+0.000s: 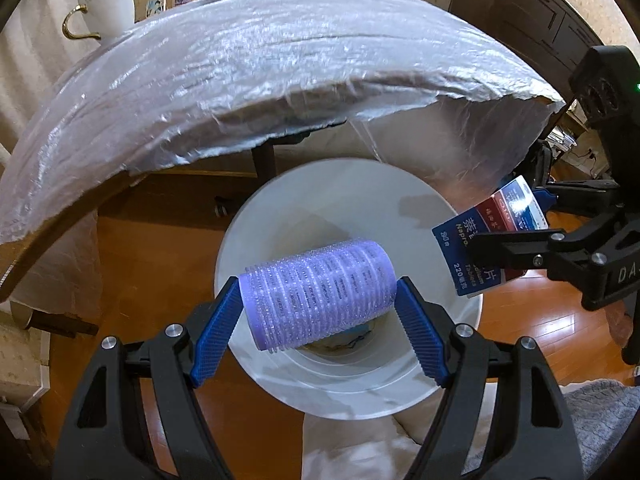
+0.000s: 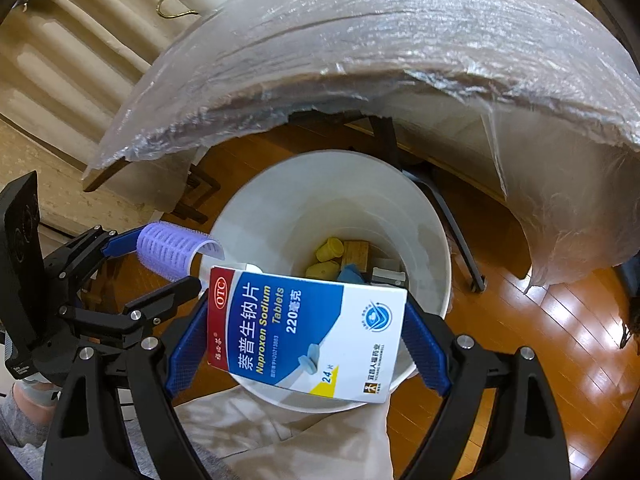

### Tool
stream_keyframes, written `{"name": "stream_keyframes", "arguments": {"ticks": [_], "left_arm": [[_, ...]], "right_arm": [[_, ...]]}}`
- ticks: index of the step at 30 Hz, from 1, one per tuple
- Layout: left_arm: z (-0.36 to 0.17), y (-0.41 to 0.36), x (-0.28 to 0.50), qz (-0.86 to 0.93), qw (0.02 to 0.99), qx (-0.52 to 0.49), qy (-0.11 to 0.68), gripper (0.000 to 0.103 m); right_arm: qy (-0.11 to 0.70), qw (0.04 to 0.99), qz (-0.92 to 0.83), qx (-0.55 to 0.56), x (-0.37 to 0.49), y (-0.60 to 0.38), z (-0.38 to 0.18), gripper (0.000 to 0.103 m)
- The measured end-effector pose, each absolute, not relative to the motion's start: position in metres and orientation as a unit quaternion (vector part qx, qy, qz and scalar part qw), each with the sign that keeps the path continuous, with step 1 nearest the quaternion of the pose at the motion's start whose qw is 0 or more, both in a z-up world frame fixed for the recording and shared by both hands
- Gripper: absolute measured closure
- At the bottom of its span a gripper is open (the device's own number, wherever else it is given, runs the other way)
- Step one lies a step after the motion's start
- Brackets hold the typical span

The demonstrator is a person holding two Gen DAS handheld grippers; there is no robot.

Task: Collect trash

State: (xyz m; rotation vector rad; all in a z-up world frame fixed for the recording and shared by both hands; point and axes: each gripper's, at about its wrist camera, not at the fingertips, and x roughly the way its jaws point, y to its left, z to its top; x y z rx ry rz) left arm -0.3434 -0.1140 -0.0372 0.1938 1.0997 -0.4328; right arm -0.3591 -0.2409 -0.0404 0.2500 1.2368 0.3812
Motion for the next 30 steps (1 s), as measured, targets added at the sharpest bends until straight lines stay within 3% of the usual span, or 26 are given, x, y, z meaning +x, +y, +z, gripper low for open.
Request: {"name": "stream_keyframes", "arguments": {"ticks": [15, 16, 17, 18, 23, 27, 30], "left_arm": [[-0.057, -0.121, -0.336, -0.205, 0.818, 0.098, 0.528, 0.024], [-0.058, -0.120, -0.335, -0.218, 0.815, 0.088, 0.530, 0.021], [-0.059, -0.119, -0.336, -0.228, 0.811, 0.081, 0.532, 0.003], [-0.059, -0.119, -0.337, -0.228, 0.811, 0.081, 0.533, 0.001], [-0.055, -0.120, -0.342, -0.205, 0.826, 0.103, 0.515, 0.001], [-0.034, -0.116, -0.346, -0.199, 0.836, 0.094, 0.503, 0.001], [0.011, -0.105, -0.356, -0.204, 0.858, 0.079, 0.464, 0.001]], "right_arm": [[0.574, 0.794, 0.156, 0.122, -0.352, -0.247, -0.066, 0.017], [0.572, 0.796, 0.156, 0.123, -0.352, -0.247, -0.067, 0.016], [0.570, 0.797, 0.157, 0.122, -0.353, -0.247, -0.067, 0.014], [0.570, 0.798, 0.157, 0.121, -0.353, -0.247, -0.067, 0.010], [0.569, 0.798, 0.153, 0.124, -0.353, -0.252, -0.068, 0.010], [0.542, 0.819, 0.152, 0.109, -0.362, -0.257, -0.037, 0.010], [0.489, 0.851, 0.163, 0.101, -0.371, -0.265, 0.013, 0.010]]}}
